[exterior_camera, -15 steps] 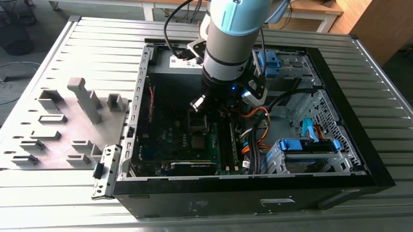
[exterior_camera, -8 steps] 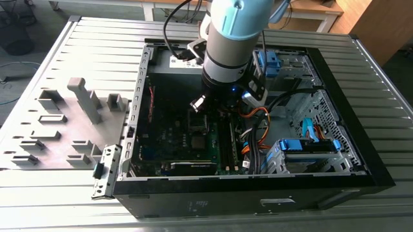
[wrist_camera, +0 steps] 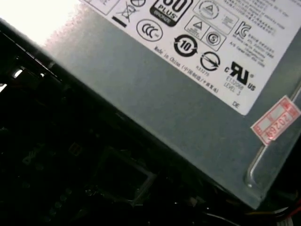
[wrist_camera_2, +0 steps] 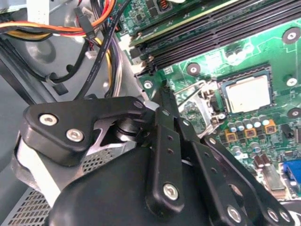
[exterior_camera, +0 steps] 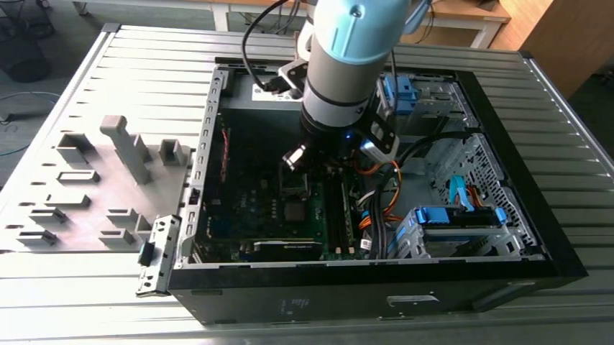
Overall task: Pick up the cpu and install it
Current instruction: 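Close the cpu cover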
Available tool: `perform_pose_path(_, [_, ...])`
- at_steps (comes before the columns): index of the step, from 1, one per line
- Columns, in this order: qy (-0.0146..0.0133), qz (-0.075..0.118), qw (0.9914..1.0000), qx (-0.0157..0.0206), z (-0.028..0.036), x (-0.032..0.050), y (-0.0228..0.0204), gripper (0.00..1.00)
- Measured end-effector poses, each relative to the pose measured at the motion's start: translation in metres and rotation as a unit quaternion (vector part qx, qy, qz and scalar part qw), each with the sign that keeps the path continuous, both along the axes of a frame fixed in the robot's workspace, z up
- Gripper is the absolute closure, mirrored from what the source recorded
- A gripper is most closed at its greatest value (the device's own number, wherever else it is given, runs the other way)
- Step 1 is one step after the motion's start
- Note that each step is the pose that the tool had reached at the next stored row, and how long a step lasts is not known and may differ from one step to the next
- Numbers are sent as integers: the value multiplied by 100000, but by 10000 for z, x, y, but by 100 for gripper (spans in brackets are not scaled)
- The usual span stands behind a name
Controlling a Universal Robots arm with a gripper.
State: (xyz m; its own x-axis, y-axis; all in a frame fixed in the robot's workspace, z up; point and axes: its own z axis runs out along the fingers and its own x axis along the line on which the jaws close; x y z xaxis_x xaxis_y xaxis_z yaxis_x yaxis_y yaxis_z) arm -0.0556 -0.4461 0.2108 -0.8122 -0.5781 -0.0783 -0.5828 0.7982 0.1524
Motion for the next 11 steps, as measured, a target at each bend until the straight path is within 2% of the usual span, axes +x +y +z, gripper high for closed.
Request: perform_pose_path(11, [1, 1, 99996, 915, 62, 0, -135, 89])
